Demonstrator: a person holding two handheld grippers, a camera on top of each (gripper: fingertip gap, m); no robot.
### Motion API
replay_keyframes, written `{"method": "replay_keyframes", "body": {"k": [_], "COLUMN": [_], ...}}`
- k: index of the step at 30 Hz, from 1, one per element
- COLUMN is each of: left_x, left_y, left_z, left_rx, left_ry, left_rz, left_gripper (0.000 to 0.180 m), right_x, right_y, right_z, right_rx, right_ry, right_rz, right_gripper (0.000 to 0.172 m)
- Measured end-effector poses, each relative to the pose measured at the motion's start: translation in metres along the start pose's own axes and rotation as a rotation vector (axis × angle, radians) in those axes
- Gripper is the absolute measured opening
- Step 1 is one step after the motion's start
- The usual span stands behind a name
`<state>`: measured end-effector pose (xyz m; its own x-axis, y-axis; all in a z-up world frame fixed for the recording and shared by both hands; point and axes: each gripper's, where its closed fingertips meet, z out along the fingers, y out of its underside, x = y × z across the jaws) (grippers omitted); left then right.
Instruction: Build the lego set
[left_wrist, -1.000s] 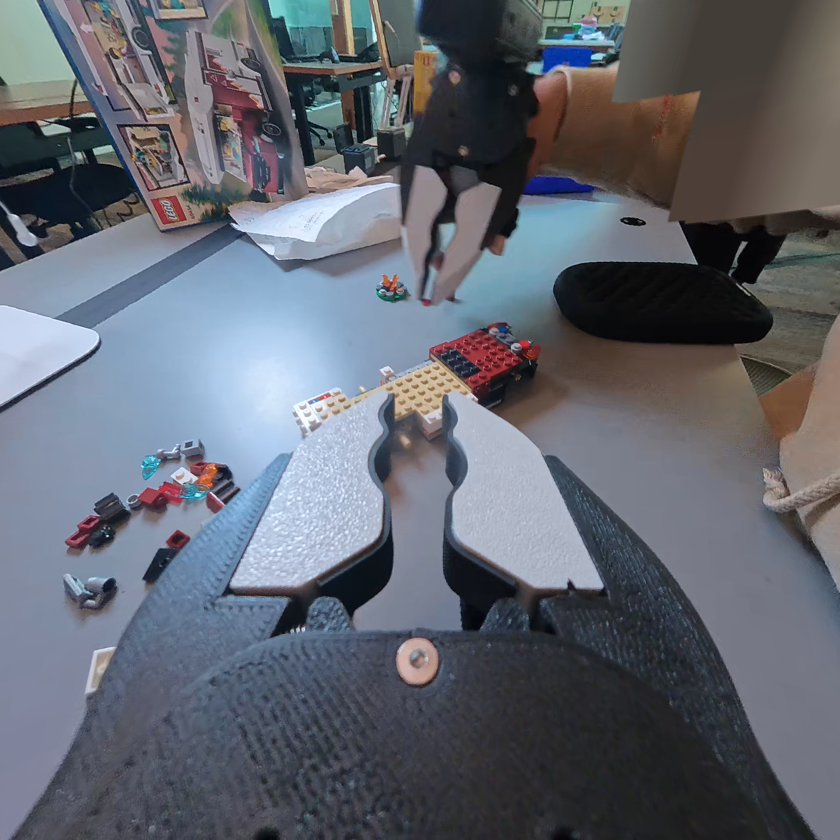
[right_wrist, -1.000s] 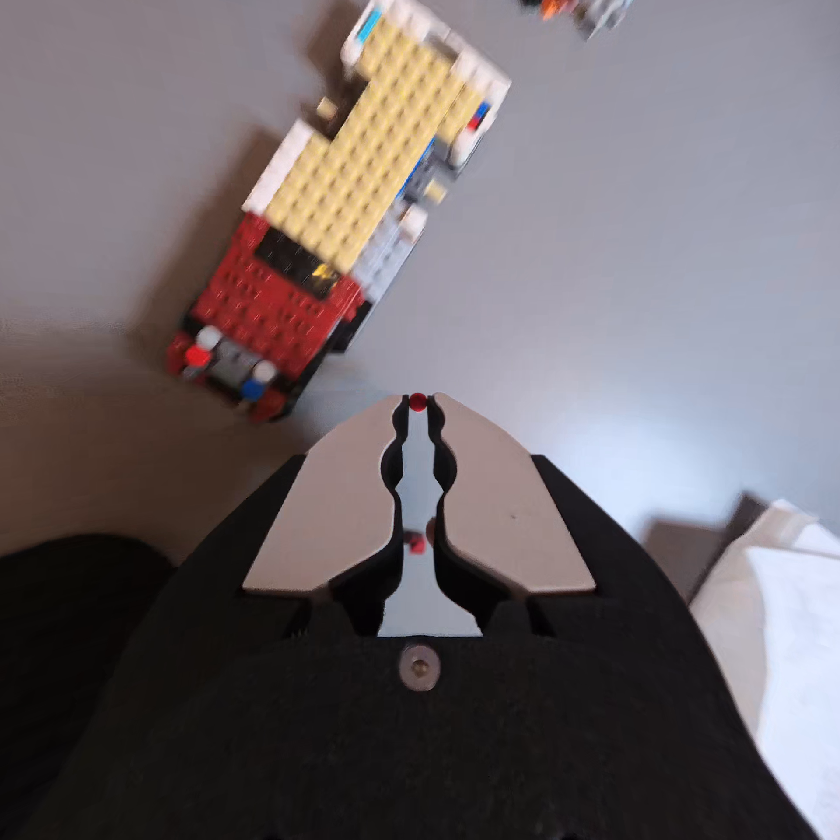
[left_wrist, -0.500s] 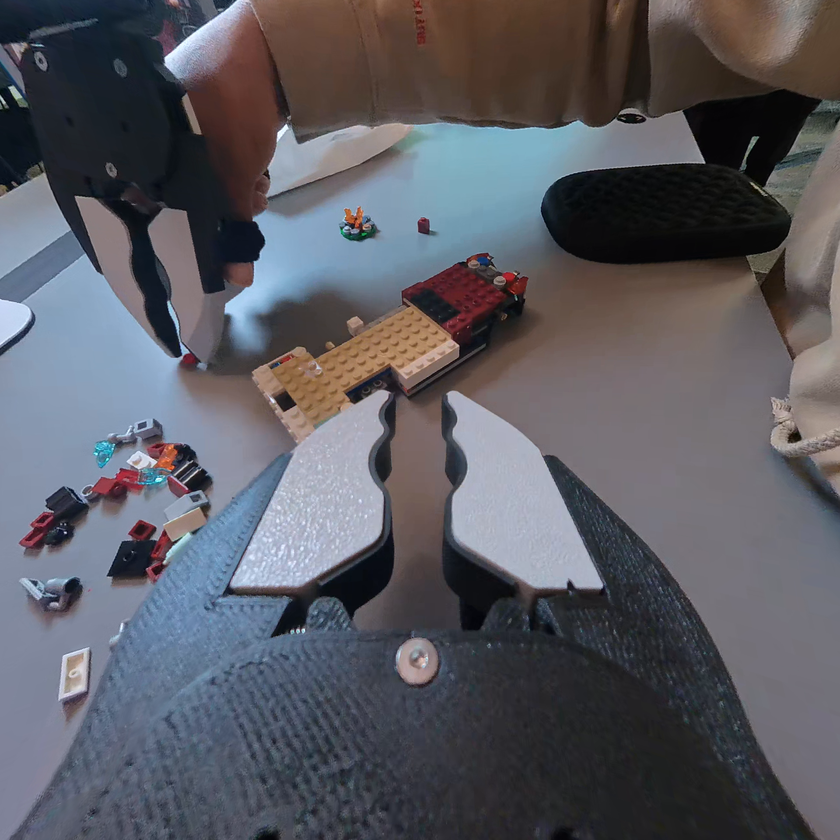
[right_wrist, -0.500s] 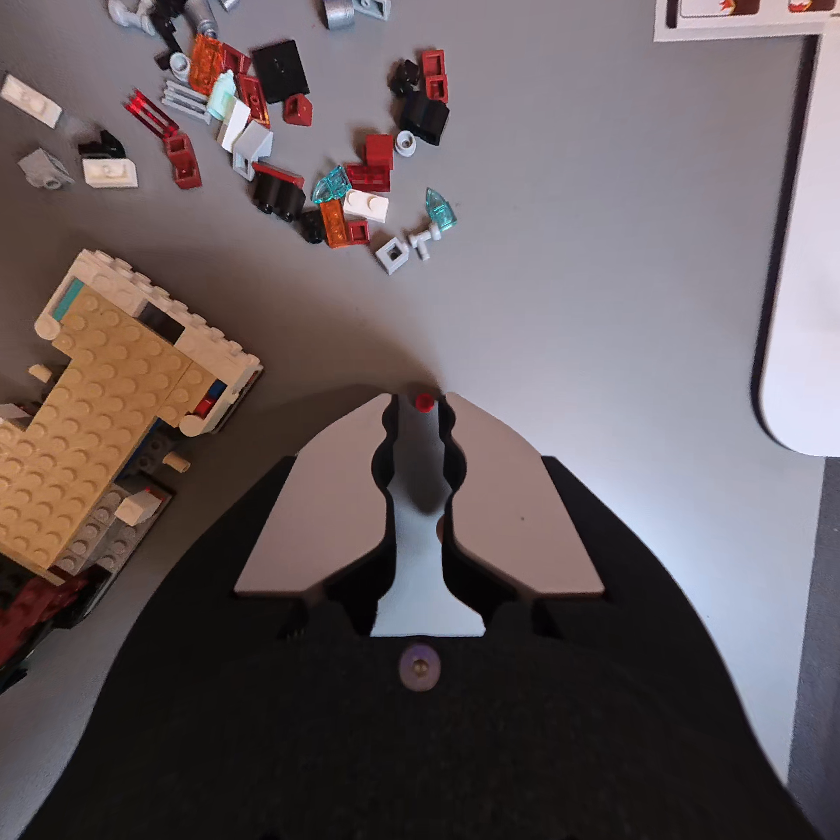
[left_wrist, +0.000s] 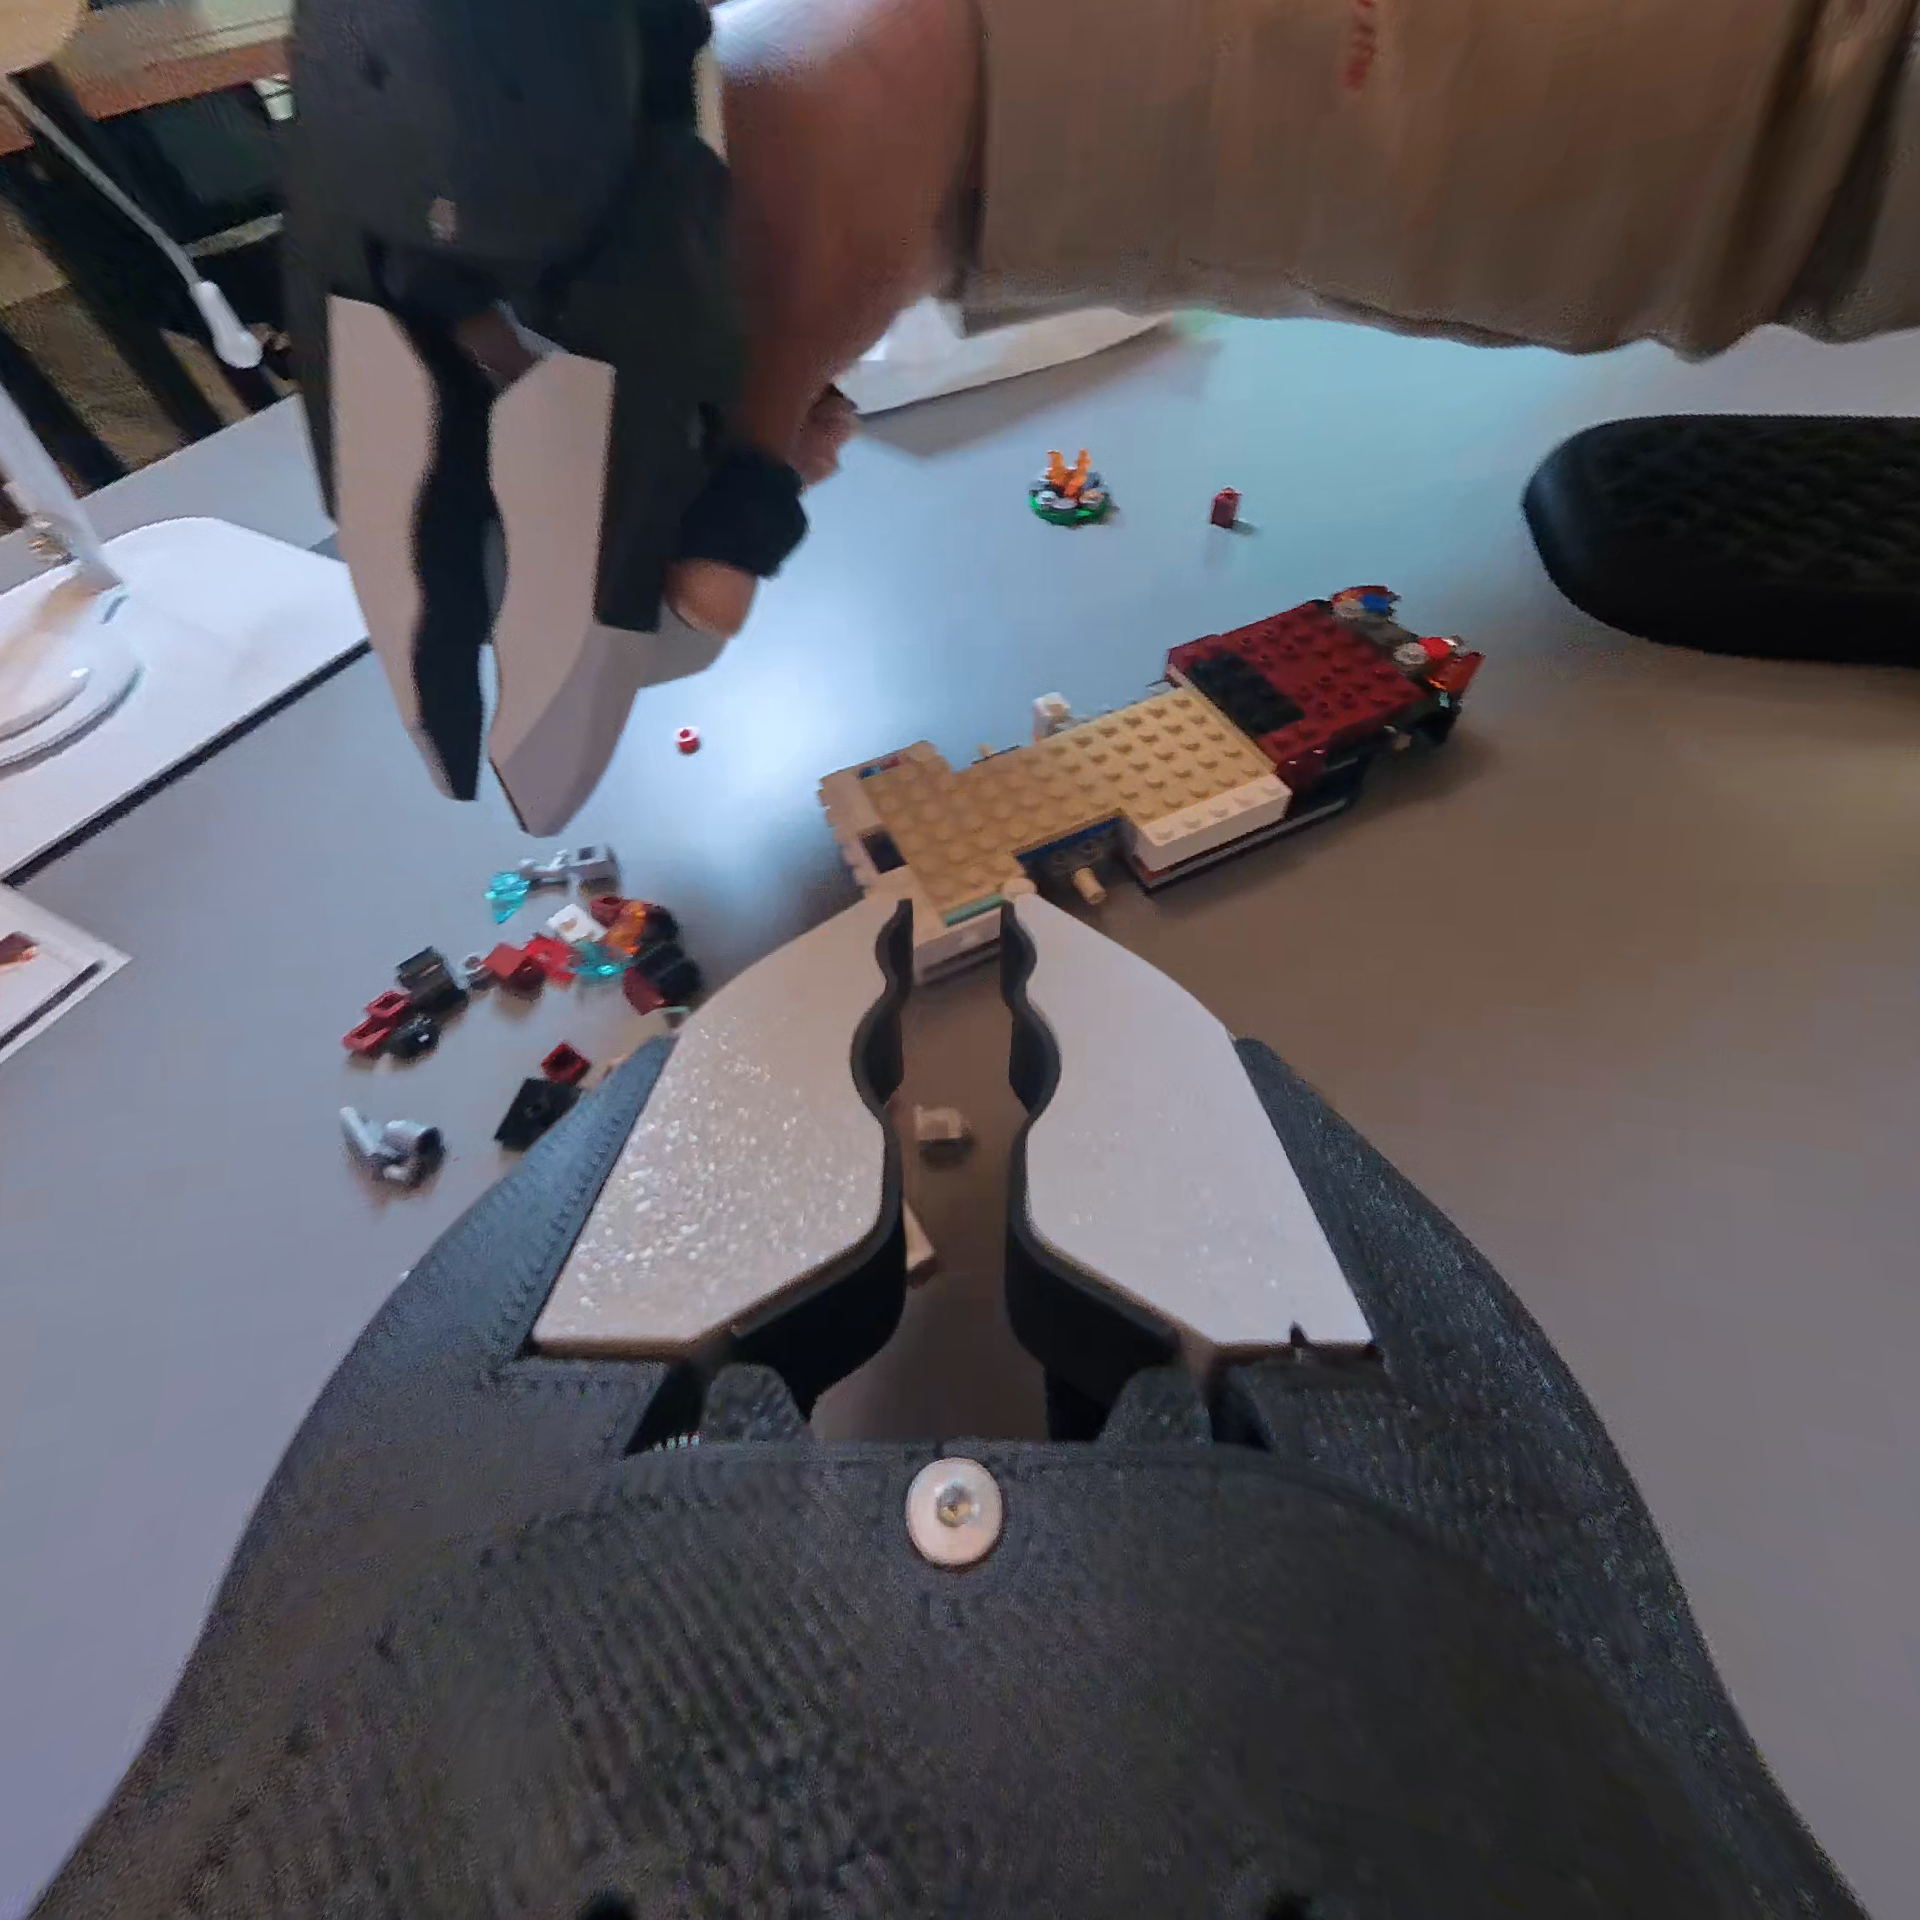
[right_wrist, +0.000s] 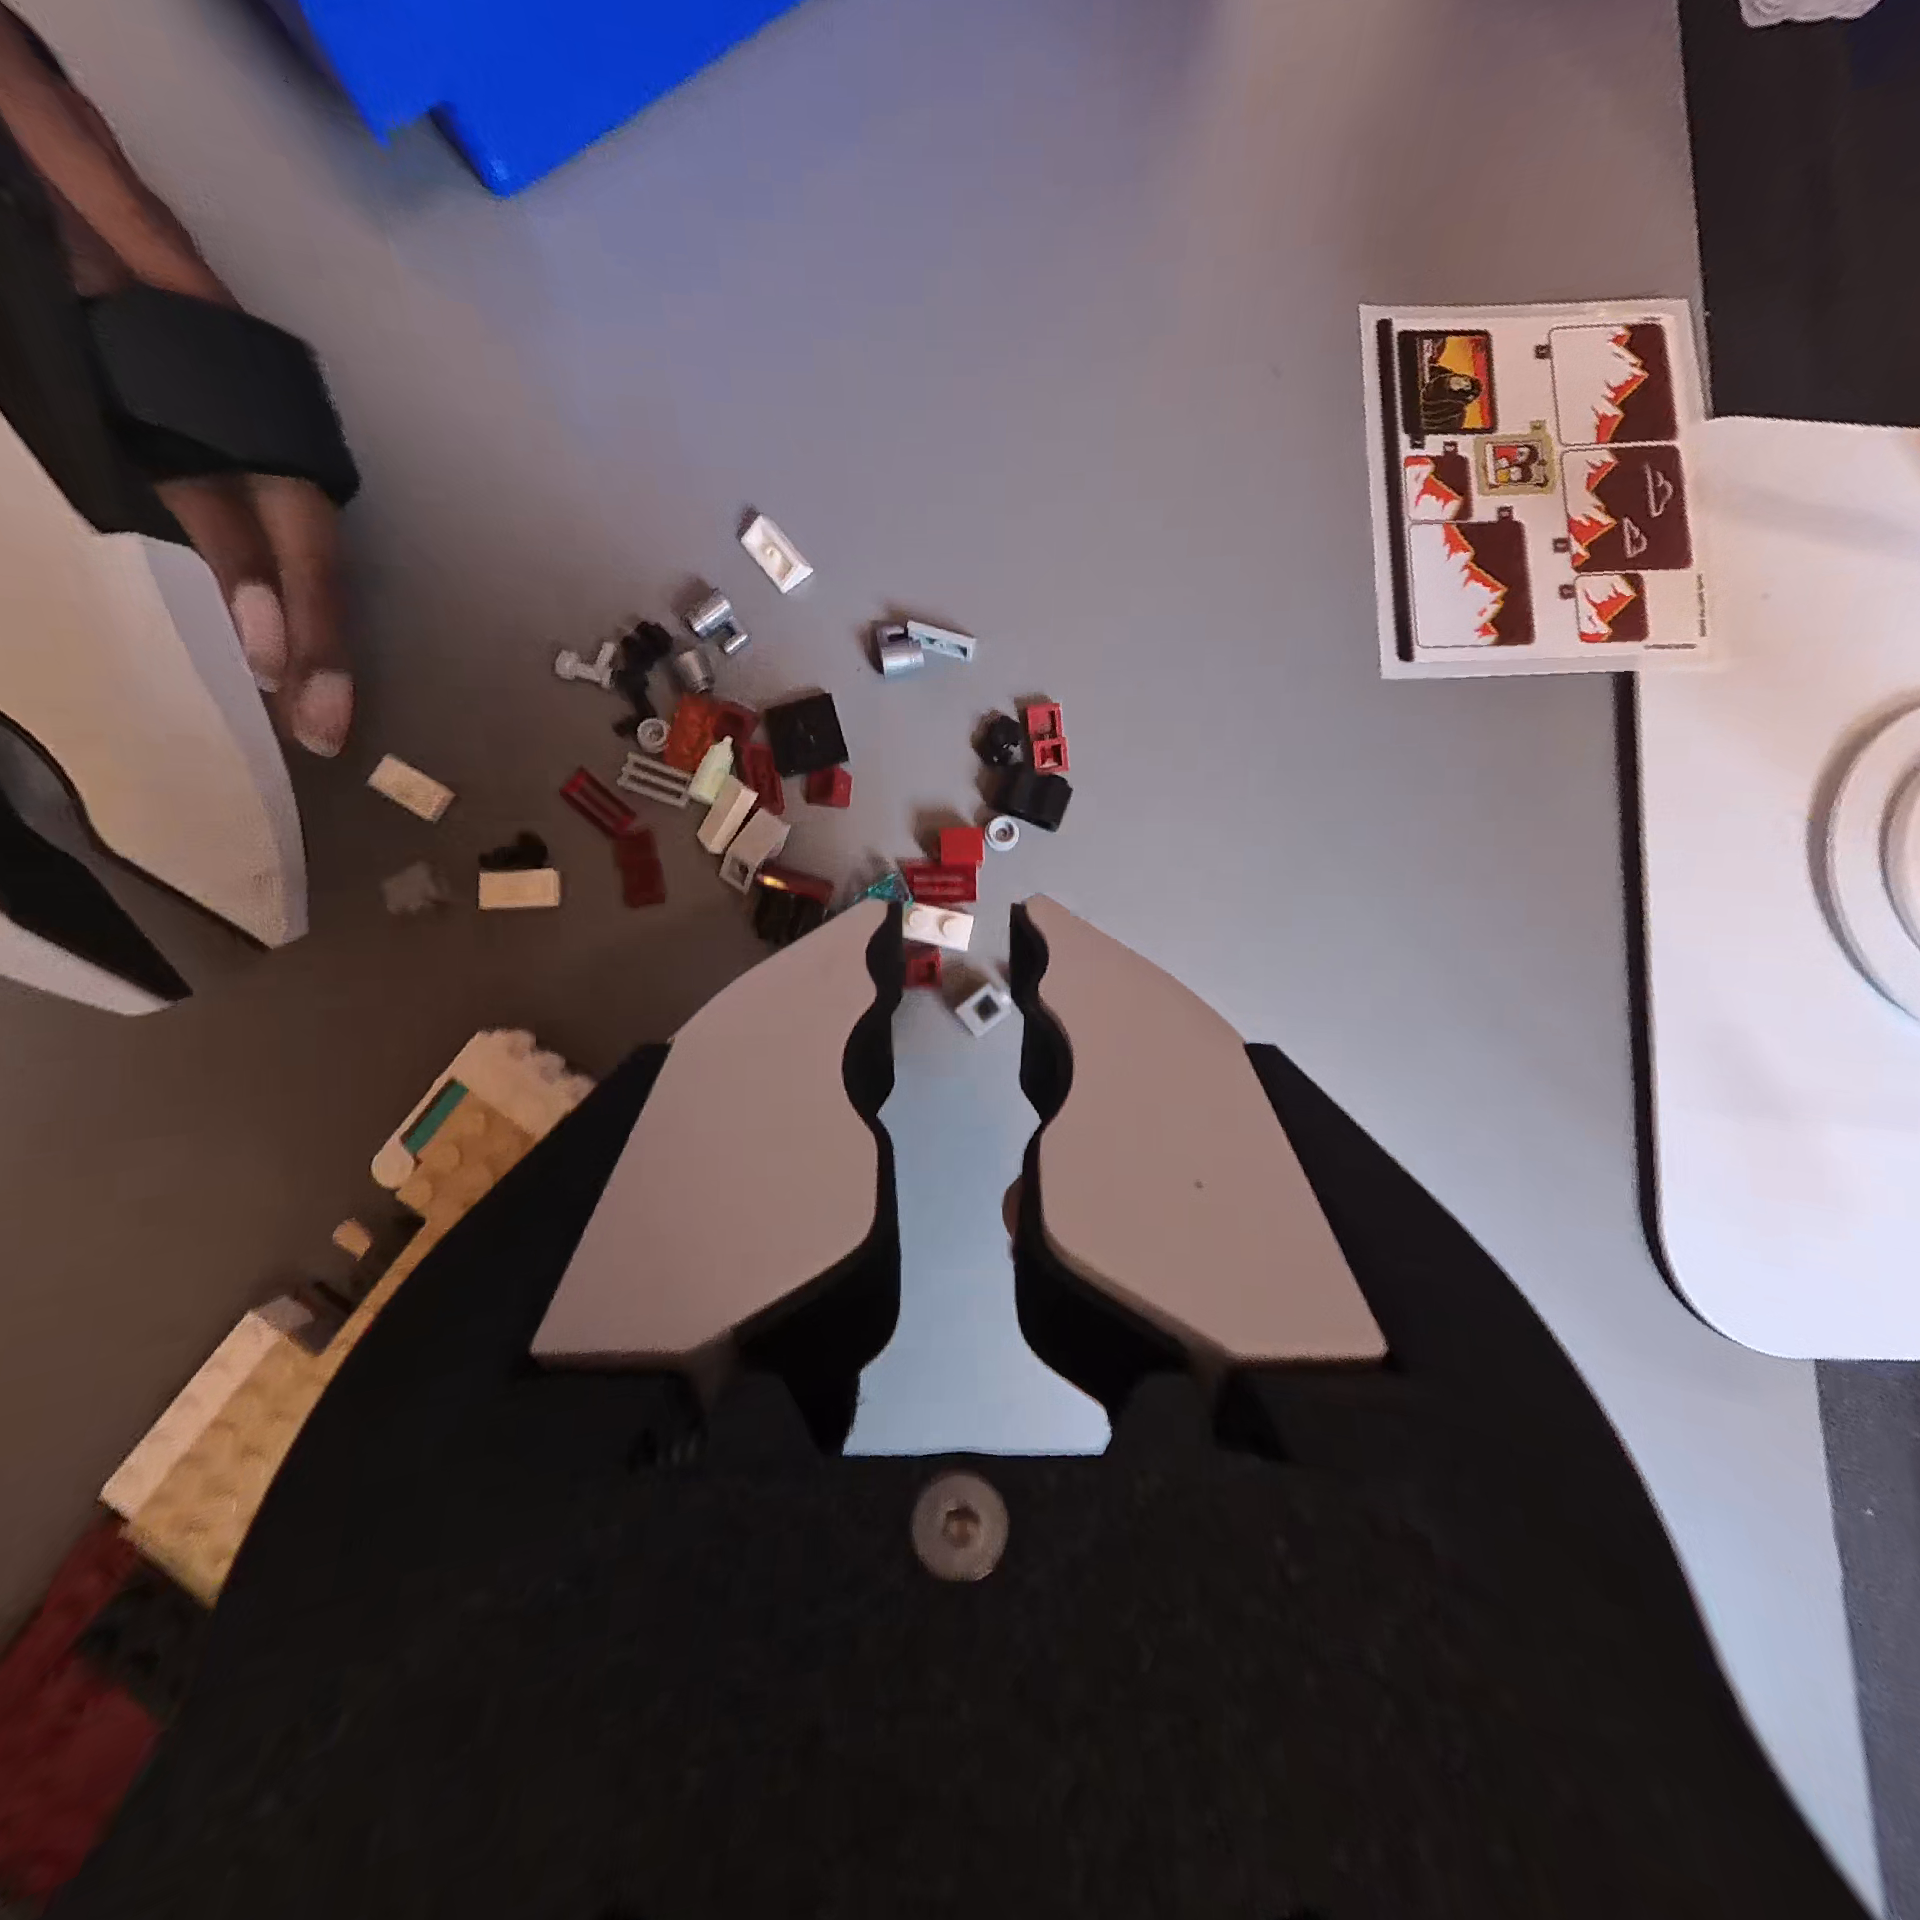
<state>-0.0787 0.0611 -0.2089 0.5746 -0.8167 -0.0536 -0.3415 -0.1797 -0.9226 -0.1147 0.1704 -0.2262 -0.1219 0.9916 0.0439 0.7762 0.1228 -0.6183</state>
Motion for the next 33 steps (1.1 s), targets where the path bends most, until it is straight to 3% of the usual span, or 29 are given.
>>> {"method": "replay_keyframes", "body": {"k": [7,13,18,24,28,33], "left_x": [-0.029,-0.034,-0.043,-0.021,0.008,0.026], "left_y": [0.0,0.0,-0.008,-0.042,-0.068,-0.083], "left_z": [-0.008,-0.011,-0.017,-0.027,-0.036,-0.044], "left_rx": [-0.001,-0.001,0.054,0.192,0.305,0.381], "left_ry": [-0.139,-0.164,-0.204,-0.24,-0.26,-0.274], "left_rz": [-0.049,-0.057,-0.087,0.182,0.394,0.497], "left_gripper": [0.016,0.017,0.021,0.02,0.014,0.014], "right_x": [0.0,-0.002,-0.048,-0.118,-0.141,-0.15], "right_y": [0.002,0.004,-0.025,-0.05,-0.056,-0.059], "right_z": [0.033,0.033,-0.013,-0.078,-0.103,-0.114], "right_rx": [-0.072,-0.096,0.206,0.595,0.75,0.819], "right_ry": [-0.002,0.009,-0.145,-0.489,-0.647,-0.744], "right_rz": [0.085,0.053,-0.003,0.241,0.375,0.467], "right_gripper": [0.018,0.01,0.01,0.01,0.01,0.01]}}
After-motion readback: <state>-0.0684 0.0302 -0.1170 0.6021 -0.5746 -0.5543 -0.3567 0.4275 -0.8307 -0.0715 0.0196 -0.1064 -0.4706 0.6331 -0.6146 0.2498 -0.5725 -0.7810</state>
